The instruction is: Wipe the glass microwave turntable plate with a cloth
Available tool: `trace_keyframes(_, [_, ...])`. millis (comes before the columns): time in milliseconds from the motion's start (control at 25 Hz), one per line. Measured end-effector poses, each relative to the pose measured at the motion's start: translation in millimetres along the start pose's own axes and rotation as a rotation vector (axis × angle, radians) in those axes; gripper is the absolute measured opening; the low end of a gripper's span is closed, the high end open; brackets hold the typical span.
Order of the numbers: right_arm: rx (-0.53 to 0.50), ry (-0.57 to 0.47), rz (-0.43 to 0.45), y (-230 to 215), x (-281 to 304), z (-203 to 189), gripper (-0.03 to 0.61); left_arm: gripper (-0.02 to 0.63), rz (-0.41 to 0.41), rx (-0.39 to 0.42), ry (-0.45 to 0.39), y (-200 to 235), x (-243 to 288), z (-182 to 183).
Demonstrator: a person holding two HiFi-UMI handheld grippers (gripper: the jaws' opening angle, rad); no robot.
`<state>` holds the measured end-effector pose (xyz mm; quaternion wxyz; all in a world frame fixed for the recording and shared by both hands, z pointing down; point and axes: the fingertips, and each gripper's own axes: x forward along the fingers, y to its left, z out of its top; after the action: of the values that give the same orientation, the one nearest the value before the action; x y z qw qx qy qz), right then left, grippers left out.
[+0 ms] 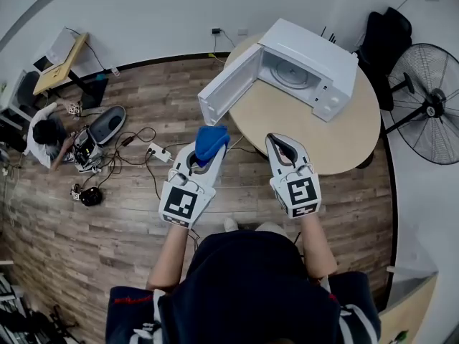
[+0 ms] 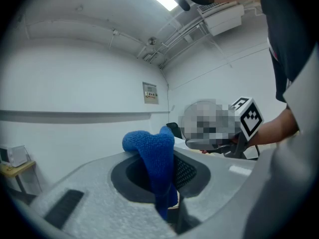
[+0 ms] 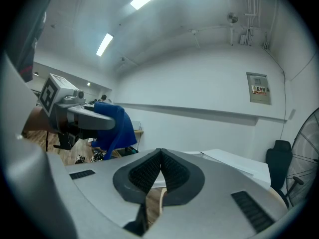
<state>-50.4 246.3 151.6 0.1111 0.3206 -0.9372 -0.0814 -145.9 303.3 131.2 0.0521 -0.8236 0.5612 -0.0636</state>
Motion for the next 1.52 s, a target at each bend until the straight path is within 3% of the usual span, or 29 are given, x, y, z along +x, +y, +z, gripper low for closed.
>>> trace_keyframes(200, [0.006,0.034,-0.027,-2.5,15.1,-6.7,0.011,0.054,-0.056,0.005,-0.002,11.3,14.7,-5.6])
trace_keyframes(720, [0.041,0.056,-0.085,-57.3,39.3,-27.0,0.011,0.054,-0.127,0.038,0.016,14.5,80.4,-12.7])
trace_keyframes(1520, [0.076,0.115,-0.072,-209.6,94.5,-78.7,0.010,0.054,-0.191,-0.023,0.112,-3.1,256.8,-44.1])
